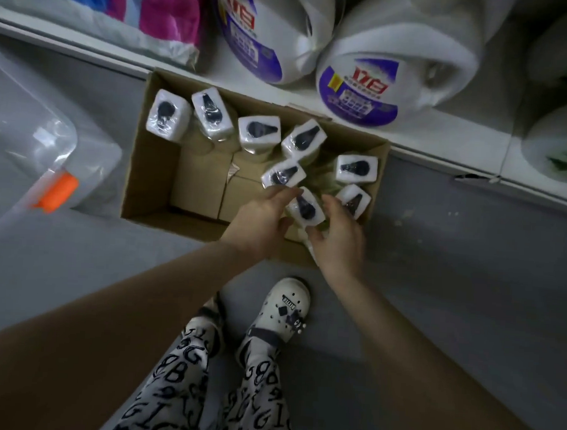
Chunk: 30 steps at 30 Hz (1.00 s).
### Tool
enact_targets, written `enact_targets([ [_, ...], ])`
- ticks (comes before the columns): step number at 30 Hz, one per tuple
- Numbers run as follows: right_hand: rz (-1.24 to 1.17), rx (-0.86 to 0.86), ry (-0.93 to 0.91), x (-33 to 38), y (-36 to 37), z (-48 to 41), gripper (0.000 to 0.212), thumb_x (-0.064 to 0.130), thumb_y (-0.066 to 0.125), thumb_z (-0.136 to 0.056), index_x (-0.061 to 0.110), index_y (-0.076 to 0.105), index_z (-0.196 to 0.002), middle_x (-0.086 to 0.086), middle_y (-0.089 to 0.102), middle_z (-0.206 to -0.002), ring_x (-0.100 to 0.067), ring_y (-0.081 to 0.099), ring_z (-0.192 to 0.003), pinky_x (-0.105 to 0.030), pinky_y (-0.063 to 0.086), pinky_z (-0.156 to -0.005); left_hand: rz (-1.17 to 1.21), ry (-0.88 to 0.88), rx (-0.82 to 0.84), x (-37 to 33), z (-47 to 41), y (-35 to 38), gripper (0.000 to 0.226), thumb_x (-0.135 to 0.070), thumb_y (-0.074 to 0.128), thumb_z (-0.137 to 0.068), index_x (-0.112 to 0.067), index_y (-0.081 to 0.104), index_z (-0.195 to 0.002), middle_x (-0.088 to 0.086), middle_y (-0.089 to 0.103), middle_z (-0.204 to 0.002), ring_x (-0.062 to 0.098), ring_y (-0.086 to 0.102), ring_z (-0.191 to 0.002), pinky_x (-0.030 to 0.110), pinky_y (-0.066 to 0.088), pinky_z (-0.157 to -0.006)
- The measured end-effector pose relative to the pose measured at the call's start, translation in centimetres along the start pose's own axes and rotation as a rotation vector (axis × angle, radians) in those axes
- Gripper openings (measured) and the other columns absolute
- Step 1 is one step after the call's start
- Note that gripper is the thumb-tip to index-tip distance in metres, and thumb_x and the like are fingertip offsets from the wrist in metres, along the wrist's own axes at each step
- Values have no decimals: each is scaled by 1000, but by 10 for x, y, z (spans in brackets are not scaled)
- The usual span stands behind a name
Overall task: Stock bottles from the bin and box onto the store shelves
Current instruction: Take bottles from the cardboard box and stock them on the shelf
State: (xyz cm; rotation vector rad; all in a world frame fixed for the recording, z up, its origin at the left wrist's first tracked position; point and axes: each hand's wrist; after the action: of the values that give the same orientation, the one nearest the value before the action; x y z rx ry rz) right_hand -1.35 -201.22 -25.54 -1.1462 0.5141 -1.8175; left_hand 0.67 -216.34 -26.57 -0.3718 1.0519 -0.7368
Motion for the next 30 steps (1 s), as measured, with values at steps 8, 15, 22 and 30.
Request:
enact_targets([
  [8, 327, -48, -129, -32, 46, -25, 64, 24, 78, -81, 19, 50, -139, -2, 61, -131, -23, 48, -127, -34, 41, -102, 69, -21, -12, 18, -15, 46, 61, -1, 61, -88, -14, 44, -145, 2, 34, -155, 29, 58, -118, 38, 48, -96],
  [15, 386, -141, -137, -32, 58, -36, 52, 17, 85, -70, 14, 62, -116, -6, 68, -107, -28, 56, -107, -40, 46, -88, 92, -22, -30, 26, -21, 47, 67, 4, 63, -85, -13, 43, -146, 4, 41, -149, 27, 58, -119, 41, 50, -99],
  [22, 262, -32, -219, -20, 23, -17, 57, 2, 81, -67, 18, 63, -118, -1, 66, -114, -26, 53, -116, -40, 43, -99, 71, -57, 72, 25, -15, 24, 69, -4, 68, -84, -24, 44, -146, 7, 45, -138, 23, 65, -97, 27, 50, -85],
  [30, 15, 69, -233, 23, -36, 24, 57, -6, 71, -78, 20, 58, -127, 2, 56, -125, -18, 52, -120, -30, 47, -95, 215, 67, 22, -10, 23, -31, 54, -9, 80, -74, -19, 57, -122, 0, 61, -121, 19, 62, -104, 40, 54, -88],
])
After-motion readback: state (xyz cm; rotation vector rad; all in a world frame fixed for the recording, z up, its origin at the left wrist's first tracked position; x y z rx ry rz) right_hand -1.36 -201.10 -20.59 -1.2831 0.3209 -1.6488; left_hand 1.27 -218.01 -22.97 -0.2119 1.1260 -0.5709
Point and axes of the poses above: each hand's wrist, its own z-axis away from the middle knuckle, its own y-axis out of the palm, x = y × z
